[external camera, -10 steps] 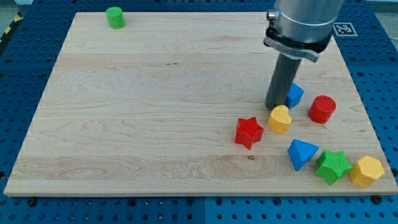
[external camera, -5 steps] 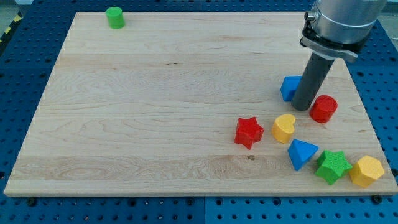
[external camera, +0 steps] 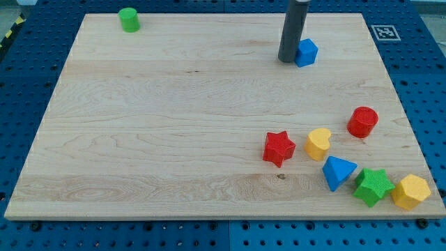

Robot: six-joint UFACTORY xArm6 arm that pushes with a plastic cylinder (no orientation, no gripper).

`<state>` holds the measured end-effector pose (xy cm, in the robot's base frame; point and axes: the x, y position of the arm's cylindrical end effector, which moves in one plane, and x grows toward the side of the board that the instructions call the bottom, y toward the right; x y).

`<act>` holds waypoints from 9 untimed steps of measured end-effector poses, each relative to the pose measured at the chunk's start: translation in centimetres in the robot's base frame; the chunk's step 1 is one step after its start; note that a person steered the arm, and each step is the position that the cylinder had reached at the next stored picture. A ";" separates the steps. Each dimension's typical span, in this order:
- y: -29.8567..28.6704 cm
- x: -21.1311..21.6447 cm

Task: Separate the blue cube from the yellow heart

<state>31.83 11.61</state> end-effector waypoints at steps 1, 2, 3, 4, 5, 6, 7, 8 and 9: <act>0.1 0.7; 1.6 4.3; 4.7 3.7; 4.7 2.3; 4.5 0.7; 4.0 -0.6; 3.1 -2.6; 2.7 -4.0; 3.4 -4.1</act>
<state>27.75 15.04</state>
